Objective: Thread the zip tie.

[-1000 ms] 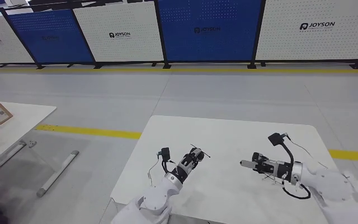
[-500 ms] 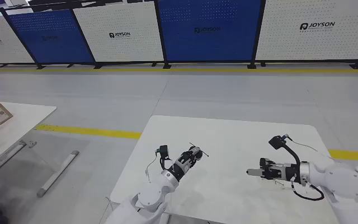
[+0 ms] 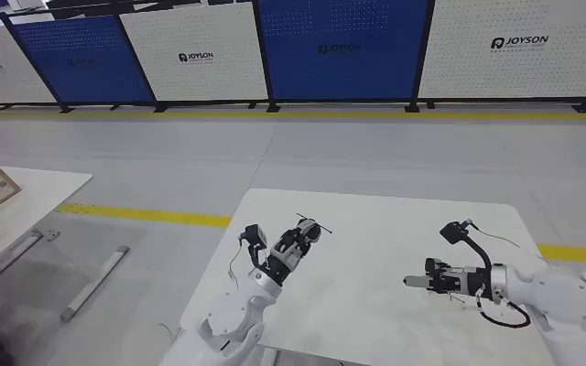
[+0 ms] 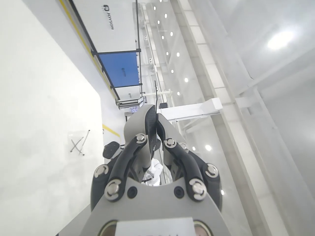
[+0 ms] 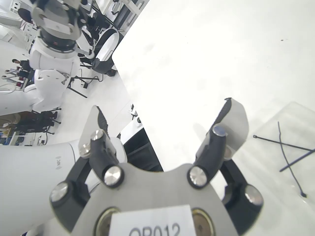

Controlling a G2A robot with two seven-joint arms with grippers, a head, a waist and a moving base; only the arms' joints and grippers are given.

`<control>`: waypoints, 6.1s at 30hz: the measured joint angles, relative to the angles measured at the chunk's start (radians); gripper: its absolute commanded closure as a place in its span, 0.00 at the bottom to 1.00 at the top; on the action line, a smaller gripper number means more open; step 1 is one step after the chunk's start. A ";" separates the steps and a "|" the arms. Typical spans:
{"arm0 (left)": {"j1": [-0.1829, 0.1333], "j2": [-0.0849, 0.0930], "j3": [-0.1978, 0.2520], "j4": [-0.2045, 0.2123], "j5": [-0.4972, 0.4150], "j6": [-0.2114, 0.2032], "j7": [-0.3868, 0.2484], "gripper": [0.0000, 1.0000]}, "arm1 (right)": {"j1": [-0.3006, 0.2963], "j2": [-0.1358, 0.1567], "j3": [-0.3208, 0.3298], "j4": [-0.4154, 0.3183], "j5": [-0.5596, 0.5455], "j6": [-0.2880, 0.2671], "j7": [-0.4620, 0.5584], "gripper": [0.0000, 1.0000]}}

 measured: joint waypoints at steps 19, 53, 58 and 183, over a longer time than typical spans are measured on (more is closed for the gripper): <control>0.050 -0.003 -0.022 -0.013 0.047 0.102 -0.025 1.00 | 0.000 0.000 0.000 0.000 0.000 0.000 0.000 0.00; 0.032 -0.030 0.039 0.025 0.090 -0.064 0.015 1.00 | 0.000 0.000 0.000 0.000 0.000 0.000 0.000 0.00; 0.133 -0.022 -0.007 -0.146 0.085 -0.147 -0.023 1.00 | 0.000 0.000 0.000 0.000 0.000 0.000 0.000 0.00; 0.018 -0.059 0.096 0.123 0.242 0.024 0.050 1.00 | 0.084 0.036 0.048 -0.021 -0.135 0.404 0.205 0.00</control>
